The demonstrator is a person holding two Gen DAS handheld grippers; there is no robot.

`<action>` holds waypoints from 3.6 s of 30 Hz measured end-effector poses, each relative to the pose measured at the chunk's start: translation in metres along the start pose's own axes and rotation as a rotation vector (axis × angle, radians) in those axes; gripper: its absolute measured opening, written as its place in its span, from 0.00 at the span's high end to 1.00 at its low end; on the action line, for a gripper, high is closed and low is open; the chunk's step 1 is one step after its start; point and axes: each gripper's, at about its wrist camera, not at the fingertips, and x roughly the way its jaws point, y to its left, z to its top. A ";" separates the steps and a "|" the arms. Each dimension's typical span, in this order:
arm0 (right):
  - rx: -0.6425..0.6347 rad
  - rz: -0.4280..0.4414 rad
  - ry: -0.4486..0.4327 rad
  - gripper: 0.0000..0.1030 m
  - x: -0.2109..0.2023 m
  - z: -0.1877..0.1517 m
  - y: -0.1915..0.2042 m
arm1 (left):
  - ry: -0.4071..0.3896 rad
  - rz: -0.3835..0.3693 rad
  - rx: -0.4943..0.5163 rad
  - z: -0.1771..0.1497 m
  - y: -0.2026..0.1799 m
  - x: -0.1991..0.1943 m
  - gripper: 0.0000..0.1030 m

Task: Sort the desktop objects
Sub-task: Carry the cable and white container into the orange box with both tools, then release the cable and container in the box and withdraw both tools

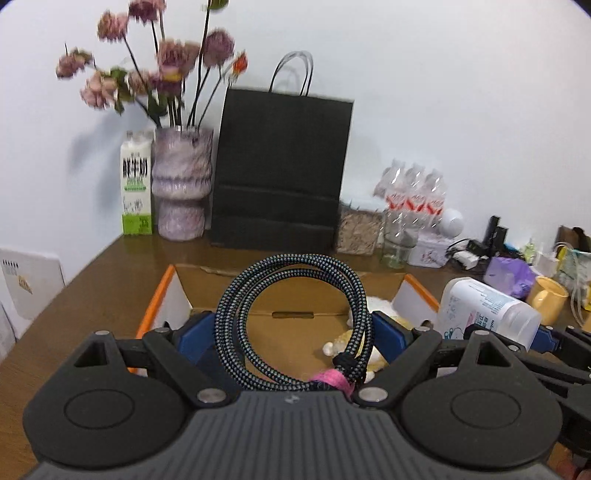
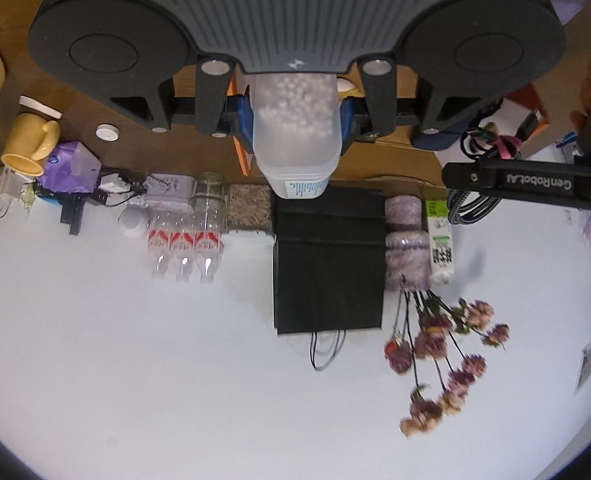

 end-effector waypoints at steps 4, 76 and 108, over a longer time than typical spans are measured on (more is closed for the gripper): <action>0.008 -0.028 0.044 0.59 0.033 -0.005 -0.007 | 0.038 0.030 -0.002 -0.007 -0.001 0.031 0.13; -0.021 0.021 -0.047 0.02 -0.057 0.019 0.015 | -0.130 0.181 0.094 -0.009 -0.005 -0.055 0.00; -0.057 0.133 0.157 0.01 -0.147 -0.104 0.049 | 0.056 0.192 0.086 -0.143 0.042 -0.153 0.00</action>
